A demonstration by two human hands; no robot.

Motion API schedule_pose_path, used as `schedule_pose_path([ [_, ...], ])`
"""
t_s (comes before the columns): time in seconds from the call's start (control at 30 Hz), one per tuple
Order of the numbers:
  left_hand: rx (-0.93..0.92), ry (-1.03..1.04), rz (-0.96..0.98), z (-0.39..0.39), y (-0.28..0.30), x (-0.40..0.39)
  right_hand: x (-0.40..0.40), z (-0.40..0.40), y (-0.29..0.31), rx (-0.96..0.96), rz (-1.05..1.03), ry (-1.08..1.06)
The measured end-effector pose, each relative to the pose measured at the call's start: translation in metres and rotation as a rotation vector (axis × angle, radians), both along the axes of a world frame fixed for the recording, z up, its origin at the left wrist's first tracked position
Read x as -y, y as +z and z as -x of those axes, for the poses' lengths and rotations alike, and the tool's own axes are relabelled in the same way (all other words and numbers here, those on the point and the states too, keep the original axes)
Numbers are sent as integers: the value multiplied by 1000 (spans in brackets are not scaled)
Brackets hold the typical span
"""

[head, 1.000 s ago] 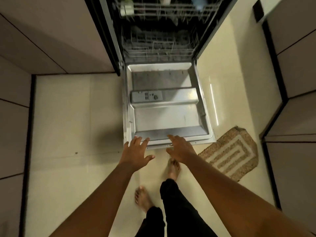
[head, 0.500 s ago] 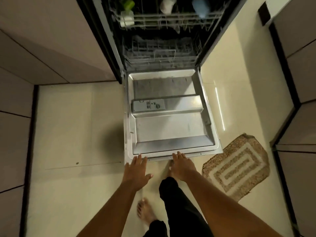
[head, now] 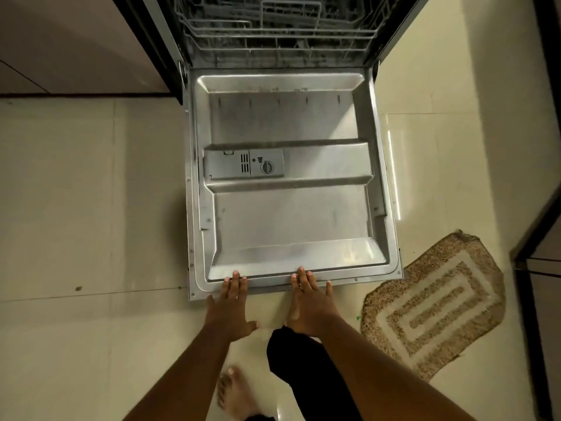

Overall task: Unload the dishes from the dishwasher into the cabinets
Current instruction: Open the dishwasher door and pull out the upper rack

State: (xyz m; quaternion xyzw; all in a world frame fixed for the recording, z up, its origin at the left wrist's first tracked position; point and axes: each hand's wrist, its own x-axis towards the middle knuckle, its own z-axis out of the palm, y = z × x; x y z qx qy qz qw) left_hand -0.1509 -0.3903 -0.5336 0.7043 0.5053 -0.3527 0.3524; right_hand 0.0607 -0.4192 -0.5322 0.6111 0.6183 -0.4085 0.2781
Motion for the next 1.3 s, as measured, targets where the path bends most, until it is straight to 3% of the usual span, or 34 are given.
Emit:
schedule_pose_path([
  [0.17, -20, -34, 66, 6, -48, -5, 3, 2, -47, -14, 10, -24],
  [0.3, -25, 15, -28, -11, -30, 7, 1, -2, -33, -9, 8, -17],
  [0.5, 52, 20, -162, -25, 69, -7, -43, -7, 64, -51, -105, -104],
  [0.9, 144, 35, -424, -7, 328, -76, -71, -23, 327, 10, -421, -68],
  [1.1, 142, 32, -523, -9, 383, -113, -116, -19, 373, -35, -553, -181],
  [1.3, 187, 124, -548, -48, 414, -198, -228, -56, 425, -111, -707, -208],
])
